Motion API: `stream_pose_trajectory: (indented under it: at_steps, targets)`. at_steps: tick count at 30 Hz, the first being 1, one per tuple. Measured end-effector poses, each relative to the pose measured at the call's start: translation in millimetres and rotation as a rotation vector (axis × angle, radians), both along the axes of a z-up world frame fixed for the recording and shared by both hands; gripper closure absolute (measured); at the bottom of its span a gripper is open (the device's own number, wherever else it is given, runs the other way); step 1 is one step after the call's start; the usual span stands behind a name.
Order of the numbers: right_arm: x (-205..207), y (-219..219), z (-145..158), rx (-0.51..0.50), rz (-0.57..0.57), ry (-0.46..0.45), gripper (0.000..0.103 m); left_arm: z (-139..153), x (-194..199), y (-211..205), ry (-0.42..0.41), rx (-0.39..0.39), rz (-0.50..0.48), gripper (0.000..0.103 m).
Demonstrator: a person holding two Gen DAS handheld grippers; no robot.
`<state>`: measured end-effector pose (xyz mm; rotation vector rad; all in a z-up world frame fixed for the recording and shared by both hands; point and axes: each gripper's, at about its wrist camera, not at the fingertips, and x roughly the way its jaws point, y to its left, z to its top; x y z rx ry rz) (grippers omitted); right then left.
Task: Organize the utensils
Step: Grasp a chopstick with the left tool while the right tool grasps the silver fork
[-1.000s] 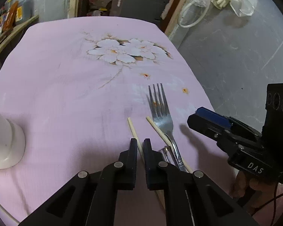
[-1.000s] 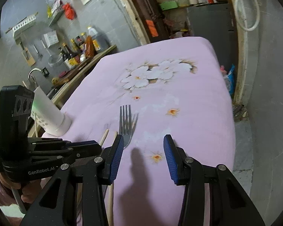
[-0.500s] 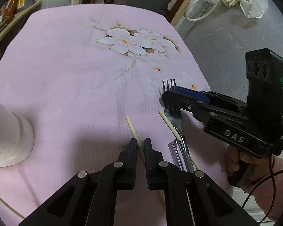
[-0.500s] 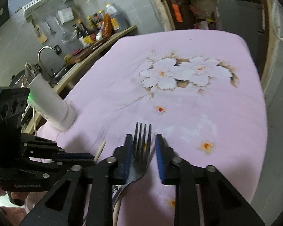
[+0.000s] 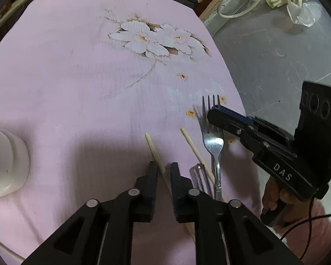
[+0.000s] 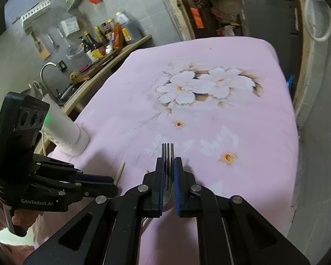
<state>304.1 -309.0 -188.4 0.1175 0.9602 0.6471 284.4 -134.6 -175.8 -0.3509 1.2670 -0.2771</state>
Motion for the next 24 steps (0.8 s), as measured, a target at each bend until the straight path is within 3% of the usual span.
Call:
stream_pose_trajectory:
  at_steps: [3,6,8,9,14,17,24]
  targets:
    - [-2.6,-4.2,-0.4,-0.001,-0.022,0.006,0.096,1.6,0.8,-7.9,-0.001,0.006,-0.013,0.074]
    - [-7.2,-7.1,-1.2,0.002,-0.046,0.007,0.096,3.9,-1.5,-19.9,-0.022,0.083,-0.02,0.074]
    - [-10.5,-10.4,-2.2,0.006,-0.062,0.011,0.096,4.4,-4.4,-24.9,-0.042,0.164,-0.025,0.091]
    - [-11.5,-11.4,-2.9,0.007,-0.067,0.013,0.096,3.9,-5.1,-25.1,-0.051,0.19,-0.026,0.092]
    - [-20.7,-9.2,-6.2,0.005,-0.088,0.017,0.096,2.8,-4.3,-18.5,-0.067,0.167,-0.031,0.093]
    - [-28.6,-11.1,-2.2,0.011,-0.128,-0.012,0.099,3.5,-15.2,-15.5,-0.134,0.155,-0.026,0.093]
    - [-50.1,-22.3,21.9,0.026,-0.22,-0.109,0.1,10.5,-32.7,6.8,-0.215,0.001,0.033,0.095]
